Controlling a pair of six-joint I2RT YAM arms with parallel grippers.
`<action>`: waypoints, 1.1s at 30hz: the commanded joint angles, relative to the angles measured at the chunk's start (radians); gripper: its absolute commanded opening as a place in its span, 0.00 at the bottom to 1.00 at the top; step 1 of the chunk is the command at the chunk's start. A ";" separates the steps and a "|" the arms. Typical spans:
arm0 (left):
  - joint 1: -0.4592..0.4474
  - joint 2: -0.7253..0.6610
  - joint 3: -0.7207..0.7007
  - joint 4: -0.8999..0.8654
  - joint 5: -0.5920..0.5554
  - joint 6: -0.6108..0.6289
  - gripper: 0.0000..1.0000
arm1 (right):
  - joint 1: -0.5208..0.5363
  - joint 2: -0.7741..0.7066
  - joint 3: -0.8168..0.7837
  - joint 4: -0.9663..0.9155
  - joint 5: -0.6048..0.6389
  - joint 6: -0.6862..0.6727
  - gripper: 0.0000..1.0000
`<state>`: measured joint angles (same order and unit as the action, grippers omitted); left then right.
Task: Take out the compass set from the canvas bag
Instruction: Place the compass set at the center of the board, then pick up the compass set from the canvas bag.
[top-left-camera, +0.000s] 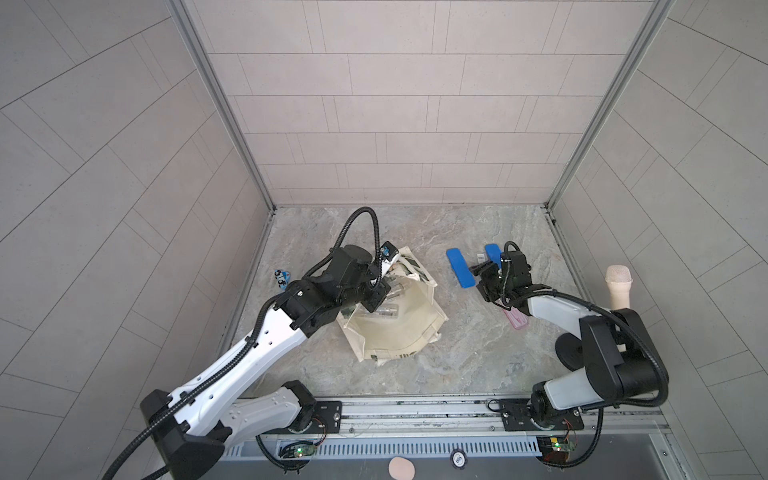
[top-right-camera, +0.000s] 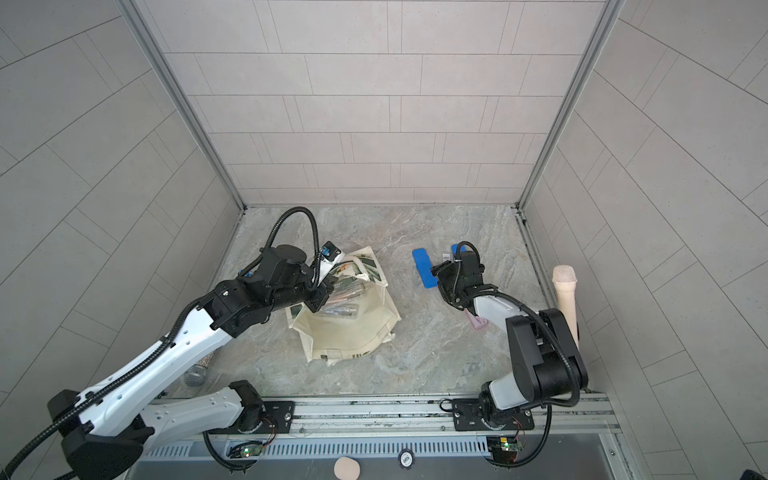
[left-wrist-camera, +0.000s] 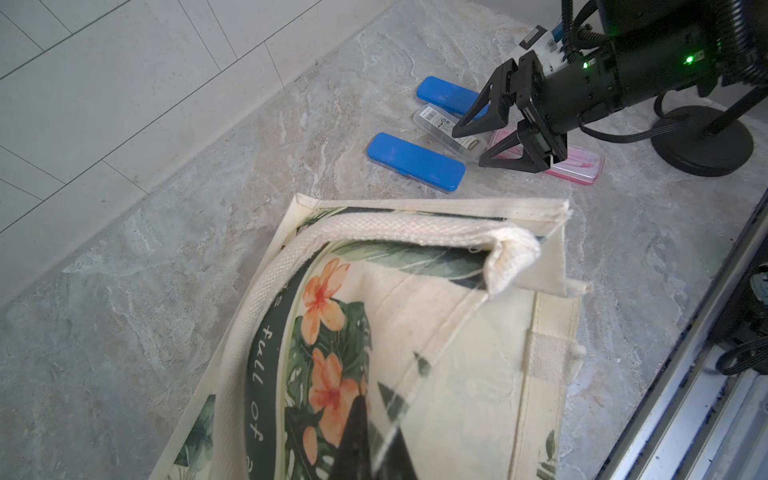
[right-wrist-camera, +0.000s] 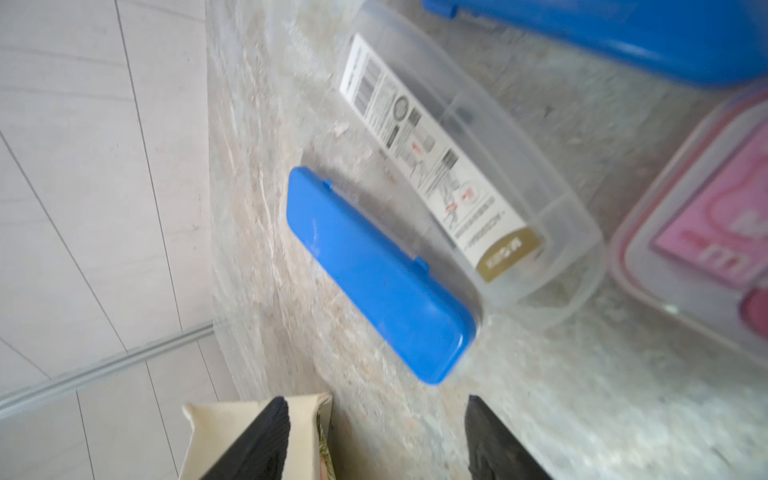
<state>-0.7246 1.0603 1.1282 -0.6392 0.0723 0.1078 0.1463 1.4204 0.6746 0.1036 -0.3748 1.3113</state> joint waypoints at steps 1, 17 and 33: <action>0.004 -0.031 -0.005 0.076 0.029 -0.013 0.00 | 0.010 -0.107 -0.004 -0.194 -0.064 -0.162 0.69; 0.004 -0.023 -0.028 0.113 0.097 -0.013 0.00 | 0.210 -0.535 -0.168 -0.403 0.021 -0.430 0.70; -0.009 0.031 0.022 0.081 0.052 -0.013 0.00 | 0.081 -0.668 -0.270 -0.357 -0.105 -0.429 0.73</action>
<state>-0.7273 1.0828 1.1103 -0.5900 0.1093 0.0860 0.2611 0.7502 0.4225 -0.2871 -0.4255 0.8719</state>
